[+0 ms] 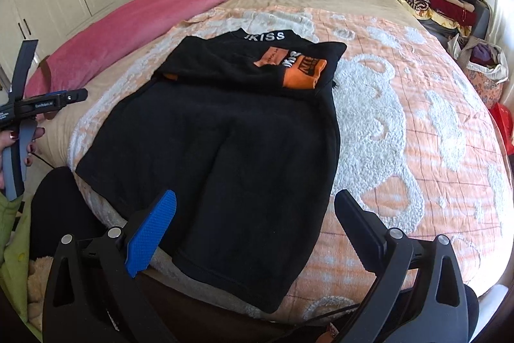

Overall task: Fold small clothes
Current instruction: 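Move both tools to the sweatshirt hem and grasp it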

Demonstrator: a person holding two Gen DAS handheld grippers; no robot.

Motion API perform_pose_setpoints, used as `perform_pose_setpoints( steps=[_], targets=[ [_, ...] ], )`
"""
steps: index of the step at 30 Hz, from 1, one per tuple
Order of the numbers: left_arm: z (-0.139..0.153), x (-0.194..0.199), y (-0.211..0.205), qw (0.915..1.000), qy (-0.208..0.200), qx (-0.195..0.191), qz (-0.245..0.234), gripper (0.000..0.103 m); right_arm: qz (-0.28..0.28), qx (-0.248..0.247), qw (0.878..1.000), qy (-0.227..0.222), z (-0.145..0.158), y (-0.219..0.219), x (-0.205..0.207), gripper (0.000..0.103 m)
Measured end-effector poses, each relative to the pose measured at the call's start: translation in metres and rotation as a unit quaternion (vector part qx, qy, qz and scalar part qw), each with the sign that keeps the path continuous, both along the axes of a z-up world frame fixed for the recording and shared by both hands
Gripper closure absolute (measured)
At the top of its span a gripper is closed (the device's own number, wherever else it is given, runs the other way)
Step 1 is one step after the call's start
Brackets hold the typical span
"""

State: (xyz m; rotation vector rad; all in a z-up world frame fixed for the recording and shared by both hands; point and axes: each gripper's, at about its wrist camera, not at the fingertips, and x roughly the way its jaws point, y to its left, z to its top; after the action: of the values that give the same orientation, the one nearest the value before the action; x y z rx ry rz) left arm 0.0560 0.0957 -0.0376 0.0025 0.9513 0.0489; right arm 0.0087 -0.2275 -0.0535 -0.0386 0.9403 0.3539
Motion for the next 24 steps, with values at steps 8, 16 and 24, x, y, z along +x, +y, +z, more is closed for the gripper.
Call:
perform_pose_setpoints(
  steps=[8, 16, 24],
  targets=[
    [-0.028, 0.002, 0.009, 0.9996, 0.028, 0.001, 0.006, 0.010, -0.020, -0.012, 0.999, 0.033, -0.014, -0.005, 0.008, 0.005],
    [-0.051, 0.003, 0.012, 0.9982, 0.060, 0.005, 0.001, 0.010, -0.050, -0.060, 0.991, 0.104, -0.045, -0.003, 0.021, 0.005],
    [-0.071, 0.002, 0.010, 0.9963, 0.086, 0.007, -0.006, 0.010, -0.056, -0.034, 0.981, 0.185, -0.077, -0.010, 0.033, 0.006]
  ],
)
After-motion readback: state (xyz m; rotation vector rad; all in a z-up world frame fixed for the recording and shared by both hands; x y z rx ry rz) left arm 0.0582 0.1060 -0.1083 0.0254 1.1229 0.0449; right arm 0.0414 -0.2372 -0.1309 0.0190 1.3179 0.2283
